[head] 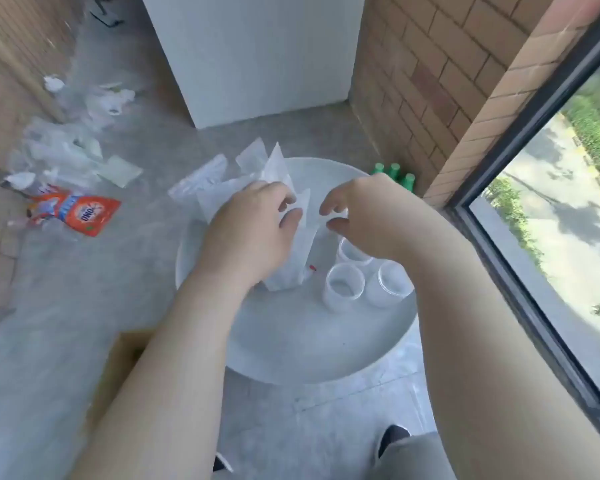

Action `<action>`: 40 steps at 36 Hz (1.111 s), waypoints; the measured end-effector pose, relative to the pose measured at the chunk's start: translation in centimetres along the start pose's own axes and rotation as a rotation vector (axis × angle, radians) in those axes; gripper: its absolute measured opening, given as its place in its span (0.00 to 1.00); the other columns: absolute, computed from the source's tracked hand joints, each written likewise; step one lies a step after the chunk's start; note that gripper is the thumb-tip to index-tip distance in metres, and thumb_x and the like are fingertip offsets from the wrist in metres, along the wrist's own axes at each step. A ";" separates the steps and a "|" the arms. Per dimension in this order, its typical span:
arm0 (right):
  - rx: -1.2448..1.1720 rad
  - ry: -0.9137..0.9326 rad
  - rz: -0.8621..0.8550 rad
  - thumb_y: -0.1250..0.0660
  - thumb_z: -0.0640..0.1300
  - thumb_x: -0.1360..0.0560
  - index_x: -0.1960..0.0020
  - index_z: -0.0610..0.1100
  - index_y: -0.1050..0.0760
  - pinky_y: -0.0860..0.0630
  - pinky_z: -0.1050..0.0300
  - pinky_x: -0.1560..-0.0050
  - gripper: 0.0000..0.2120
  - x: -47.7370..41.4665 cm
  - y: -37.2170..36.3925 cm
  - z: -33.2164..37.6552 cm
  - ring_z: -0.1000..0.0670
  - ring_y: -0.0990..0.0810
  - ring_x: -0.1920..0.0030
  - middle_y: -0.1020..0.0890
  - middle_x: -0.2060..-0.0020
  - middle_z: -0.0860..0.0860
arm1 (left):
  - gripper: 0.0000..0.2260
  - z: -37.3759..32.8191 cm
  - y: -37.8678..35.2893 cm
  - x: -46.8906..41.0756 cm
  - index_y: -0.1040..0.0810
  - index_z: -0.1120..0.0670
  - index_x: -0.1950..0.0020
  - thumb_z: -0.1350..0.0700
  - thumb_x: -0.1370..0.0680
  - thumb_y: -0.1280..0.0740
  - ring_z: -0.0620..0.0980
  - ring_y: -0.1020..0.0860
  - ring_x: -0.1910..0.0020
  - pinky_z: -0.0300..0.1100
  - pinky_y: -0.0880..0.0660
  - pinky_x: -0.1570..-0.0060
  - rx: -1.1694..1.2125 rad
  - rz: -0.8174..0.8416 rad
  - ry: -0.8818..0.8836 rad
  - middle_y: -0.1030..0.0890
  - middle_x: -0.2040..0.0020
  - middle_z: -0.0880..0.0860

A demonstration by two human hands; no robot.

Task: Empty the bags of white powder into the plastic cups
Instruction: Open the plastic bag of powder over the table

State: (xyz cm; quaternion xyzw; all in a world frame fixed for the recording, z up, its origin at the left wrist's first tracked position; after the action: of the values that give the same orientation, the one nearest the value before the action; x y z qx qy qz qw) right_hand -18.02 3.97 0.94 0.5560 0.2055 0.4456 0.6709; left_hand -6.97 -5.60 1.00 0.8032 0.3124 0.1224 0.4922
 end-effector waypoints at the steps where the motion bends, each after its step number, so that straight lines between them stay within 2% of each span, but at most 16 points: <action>1: 0.009 0.016 -0.009 0.33 0.53 0.21 0.41 0.62 0.22 0.20 0.46 0.45 0.10 -0.3 -1.1 -0.4 0.50 0.21 0.51 0.19 0.44 0.52 | 0.08 0.2 -0.7 0.2 0.21 0.49 0.43 0.50 0.21 0.34 0.49 0.22 0.50 0.47 0.24 0.47 0.012 -0.039 -0.033 0.21 0.49 0.46; 4: 0.004 0.042 -0.055 0.32 0.53 0.21 0.44 0.62 0.21 0.19 0.46 0.48 0.08 -0.2 -2.5 -0.9 0.49 0.20 0.51 0.18 0.47 0.54 | 0.07 1.0 -1.4 0.9 0.20 0.49 0.45 0.49 0.21 0.33 0.48 0.22 0.53 0.45 0.25 0.49 0.016 -0.164 -0.088 0.20 0.51 0.46; 6: -0.001 0.075 -0.081 0.32 0.51 0.21 0.45 0.60 0.20 0.20 0.48 0.47 0.06 0.4 -3.0 -0.5 0.46 0.19 0.52 0.19 0.46 0.52 | 0.07 1.1 -1.2 1.9 0.19 0.49 0.46 0.50 0.21 0.33 0.48 0.22 0.54 0.45 0.25 0.50 0.027 -0.230 -0.127 0.20 0.53 0.45; 9: 0.022 0.114 -0.147 0.33 0.48 0.20 0.49 0.55 0.18 0.20 0.50 0.48 0.05 2.1 -3.2 -0.2 0.47 0.19 0.53 0.17 0.51 0.52 | 0.06 1.4 -1.0 3.7 0.20 0.49 0.46 0.50 0.21 0.33 0.48 0.23 0.56 0.46 0.25 0.51 0.051 -0.325 -0.150 0.20 0.53 0.45; 12: 0.043 0.083 -0.167 0.34 0.48 0.20 0.51 0.51 0.18 0.20 0.48 0.48 0.06 3.5 -3.6 -0.3 0.46 0.21 0.51 0.17 0.53 0.52 | 0.08 1.0 -1.8 4.6 0.21 0.48 0.43 0.49 0.21 0.33 0.48 0.22 0.55 0.47 0.24 0.50 0.109 -0.305 -0.126 0.20 0.53 0.44; 16: 0.099 -0.014 -0.099 0.34 0.50 0.22 0.53 0.53 0.20 0.20 0.45 0.46 0.05 4.0 -5.9 -1.4 0.46 0.21 0.51 0.18 0.52 0.53 | 0.10 0.4 -2.9 6.0 0.22 0.47 0.41 0.50 0.22 0.33 0.48 0.22 0.56 0.50 0.23 0.52 0.114 -0.256 -0.122 0.22 0.54 0.44; 21: 0.094 -0.029 -0.076 0.34 0.52 0.20 0.46 0.53 0.19 0.20 0.45 0.46 0.07 5.3 -7.5 -2.1 0.45 0.22 0.50 0.21 0.50 0.49 | 0.10 1.4 -5.2 9.0 0.22 0.48 0.41 0.50 0.21 0.33 0.46 0.24 0.57 0.49 0.24 0.52 0.069 -0.207 -0.078 0.22 0.54 0.44; 24: 0.127 -0.033 -0.118 0.35 0.50 0.20 0.47 0.50 0.18 0.20 0.46 0.46 0.08 6.0 -7.3 -2.3 0.42 0.21 0.51 0.20 0.50 0.48 | 0.10 2.2 -5.0 9.3 0.23 0.48 0.40 0.50 0.21 0.33 0.46 0.26 0.56 0.46 0.26 0.52 0.019 -0.209 -0.026 0.22 0.52 0.44; 26: 0.127 -0.058 -0.146 0.35 0.49 0.20 0.47 0.49 0.18 0.20 0.49 0.48 0.08 6.2 -7.6 -3.1 0.43 0.22 0.52 0.19 0.53 0.48 | 0.09 2.9 -4.8 9.1 0.22 0.48 0.42 0.50 0.21 0.33 0.45 0.27 0.57 0.45 0.26 0.53 0.005 -0.215 -0.004 0.23 0.53 0.43; 29: 0.104 -0.099 -0.144 0.35 0.49 0.20 0.43 0.48 0.21 0.24 0.56 0.60 0.09 6.9 -9.1 -4.3 0.46 0.24 0.57 0.23 0.58 0.51 | 0.08 3.8 -4.8 9.2 0.22 0.47 0.43 0.50 0.22 0.33 0.43 0.26 0.59 0.45 0.24 0.53 0.024 -0.222 0.025 0.23 0.56 0.43; 34: 0.095 -0.107 -0.106 0.34 0.49 0.20 0.41 0.48 0.22 0.28 0.54 0.60 0.10 6.4 -11.5 -4.6 0.44 0.23 0.56 0.22 0.53 0.49 | 0.08 5.2 -5.0 9.5 0.22 0.47 0.43 0.50 0.22 0.33 0.42 0.26 0.60 0.43 0.26 0.52 0.007 -0.218 0.068 0.23 0.55 0.42; 36: 0.090 -0.108 -0.120 0.35 0.47 0.19 0.43 0.49 0.22 0.31 0.56 0.64 0.07 6.2 -11.9 -4.3 0.45 0.25 0.58 0.23 0.56 0.50 | 0.08 5.5 -4.9 9.5 0.22 0.46 0.43 0.51 0.22 0.32 0.42 0.25 0.59 0.42 0.26 0.52 0.038 -0.224 0.081 0.23 0.56 0.41; 37: 0.103 -0.115 -0.134 0.35 0.45 0.19 0.47 0.49 0.21 0.34 0.58 0.68 0.05 6.0 -12.1 -4.2 0.46 0.26 0.60 0.26 0.60 0.51 | 0.08 5.7 -4.8 9.5 0.22 0.45 0.44 0.50 0.22 0.32 0.42 0.24 0.59 0.42 0.26 0.52 0.054 -0.230 0.091 0.23 0.56 0.41; 38: 0.113 -0.125 -0.147 0.36 0.44 0.20 0.54 0.48 0.23 0.39 0.59 0.71 0.05 5.8 -12.2 -4.1 0.47 0.28 0.64 0.29 0.64 0.51 | 0.08 5.9 -4.7 9.5 0.22 0.45 0.44 0.50 0.22 0.32 0.43 0.24 0.58 0.43 0.26 0.52 0.064 -0.236 0.100 0.23 0.56 0.41; 40: 0.125 -0.112 -0.141 0.37 0.42 0.20 0.64 0.46 0.33 0.43 0.58 0.73 0.14 5.4 -12.7 -3.8 0.48 0.30 0.67 0.32 0.68 0.50 | 0.07 6.2 -4.5 9.6 0.22 0.45 0.45 0.50 0.22 0.33 0.44 0.23 0.58 0.43 0.25 0.52 0.074 -0.249 0.109 0.22 0.55 0.41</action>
State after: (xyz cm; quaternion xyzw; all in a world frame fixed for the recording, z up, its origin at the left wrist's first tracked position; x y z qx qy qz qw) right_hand -13.47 10.74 -10.81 0.6052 0.2336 0.3517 0.6749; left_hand 1.88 -2.59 -6.99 0.7680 0.4401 0.0922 0.4560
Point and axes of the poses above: each hand's wrist, its own x-axis away from the middle knuckle, its own y-axis out of the back of the hand, z = x × y, the point moved 9 cm from there along -x, towards the middle knuckle
